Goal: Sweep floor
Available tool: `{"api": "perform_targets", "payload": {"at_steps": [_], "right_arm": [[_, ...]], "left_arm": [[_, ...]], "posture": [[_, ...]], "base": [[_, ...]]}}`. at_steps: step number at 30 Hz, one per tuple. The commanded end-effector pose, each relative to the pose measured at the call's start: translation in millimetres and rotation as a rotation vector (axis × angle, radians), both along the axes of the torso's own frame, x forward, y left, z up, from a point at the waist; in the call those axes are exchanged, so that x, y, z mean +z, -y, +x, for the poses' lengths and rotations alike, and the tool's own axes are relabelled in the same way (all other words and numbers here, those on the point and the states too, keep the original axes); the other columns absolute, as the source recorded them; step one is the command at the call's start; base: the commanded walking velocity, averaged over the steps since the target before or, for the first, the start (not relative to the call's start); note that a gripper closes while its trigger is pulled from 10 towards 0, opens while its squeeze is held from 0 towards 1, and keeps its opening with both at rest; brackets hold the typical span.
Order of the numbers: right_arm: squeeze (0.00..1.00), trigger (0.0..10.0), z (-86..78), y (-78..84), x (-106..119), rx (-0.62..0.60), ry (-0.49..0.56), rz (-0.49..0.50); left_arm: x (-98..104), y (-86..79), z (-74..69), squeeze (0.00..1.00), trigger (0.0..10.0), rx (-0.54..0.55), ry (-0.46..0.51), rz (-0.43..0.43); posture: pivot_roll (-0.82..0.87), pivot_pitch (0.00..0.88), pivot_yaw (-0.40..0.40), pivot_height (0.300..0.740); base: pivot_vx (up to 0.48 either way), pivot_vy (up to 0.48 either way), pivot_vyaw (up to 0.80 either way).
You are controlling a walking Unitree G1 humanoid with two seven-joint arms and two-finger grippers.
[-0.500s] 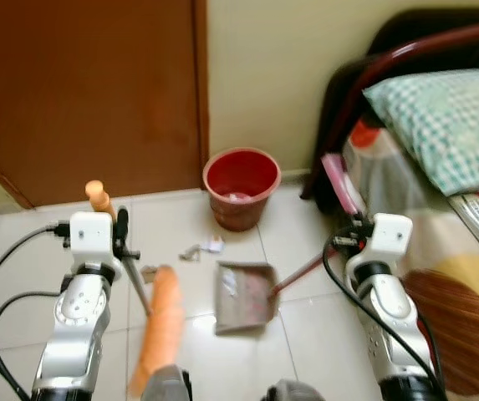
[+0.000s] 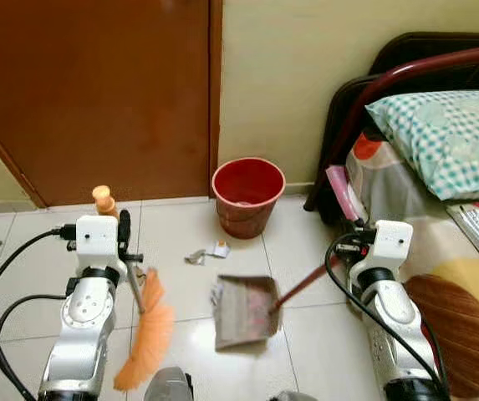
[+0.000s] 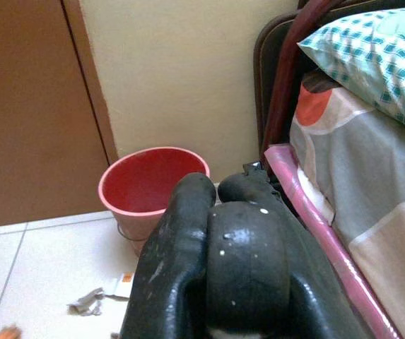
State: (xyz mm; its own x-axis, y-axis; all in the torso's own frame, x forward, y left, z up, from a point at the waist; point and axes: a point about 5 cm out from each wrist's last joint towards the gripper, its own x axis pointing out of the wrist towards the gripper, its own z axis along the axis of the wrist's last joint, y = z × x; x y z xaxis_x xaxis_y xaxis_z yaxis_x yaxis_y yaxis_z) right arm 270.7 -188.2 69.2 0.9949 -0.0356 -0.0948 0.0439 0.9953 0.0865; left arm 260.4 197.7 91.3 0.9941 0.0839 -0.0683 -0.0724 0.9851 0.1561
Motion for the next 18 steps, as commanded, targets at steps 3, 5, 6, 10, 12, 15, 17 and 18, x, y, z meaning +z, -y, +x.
{"api": "perform_targets", "payload": {"at_steps": [3, 5, 6, 10, 12, 15, 17, 18], "right_arm": [[0.0, 10.0, 10.1, 2.1, 14.6, 0.015, 0.057, -0.032], [0.0, 10.0, 11.3, 1.2, 17.5, 0.029, 0.071, -0.045], [0.0, 10.0, 11.8, 1.5, 19.3, 0.03, 0.08, -0.048], [0.0, 10.0, 12.0, 5.3, 21.0, 0.015, 0.086, -0.049], [0.0, 10.0, 10.2, 6.6, 18.0, 0.002, 0.074, -0.048], [0.0, 10.0, 8.8, 6.0, 15.1, -0.009, 0.062, -0.051], [0.0, 10.0, 8.4, 5.8, 15.5, -0.012, 0.062, -0.056], [0.0, 10.0, 8.1, 7.1, 14.5, -0.021, 0.055, -0.08]], "left_arm": [[4.3, -0.3, 3.1, 0.0, 10.0, 0.024, 0.021, 0.018], [4.2, 0.1, 2.5, 0.0, 10.0, 0.028, 0.022, 0.013], [4.5, 0.8, 1.8, 0.0, 10.0, 0.028, 0.022, 0.011], [8.1, 9.5, -0.4, 0.0, 10.0, 0.005, 0.028, 0.0], [9.6, 14.0, -0.7, 0.0, 10.0, -0.016, 0.033, -0.001], [5.1, 15.9, -0.7, 0.0, 10.0, -0.028, 0.015, -0.005], [5.1, 15.9, -0.5, 0.0, 10.0, -0.032, 0.014, -0.007], [4.8, 16.8, 0.1, 0.0, 10.0, -0.043, 0.012, -0.015]], "posture": [[0.04, 0.094, -0.074, 0.74], [0.04, 0.099, -0.075, 0.74], [0.04, 0.106, -0.077, 0.74], [0.04, 0.116, -0.072, 0.74], [0.04, 0.118, -0.065, 0.74], [0.04, 0.123, -0.061, 0.74], [0.03, 0.123, -0.059, 0.74], [0.04, 0.122, -0.056, 0.74]], "base": [[0.0, 0.0, 0.0], [0.124, 0.0, 0.0], [0.266, 0.0, 0.0], [0.302, 0.0, 0.0], [0.313, 0.0, 0.0], [0.311, 0.0, 0.0], [0.313, 0.0, 0.0], [0.311, 0.0, 0.0]]}}
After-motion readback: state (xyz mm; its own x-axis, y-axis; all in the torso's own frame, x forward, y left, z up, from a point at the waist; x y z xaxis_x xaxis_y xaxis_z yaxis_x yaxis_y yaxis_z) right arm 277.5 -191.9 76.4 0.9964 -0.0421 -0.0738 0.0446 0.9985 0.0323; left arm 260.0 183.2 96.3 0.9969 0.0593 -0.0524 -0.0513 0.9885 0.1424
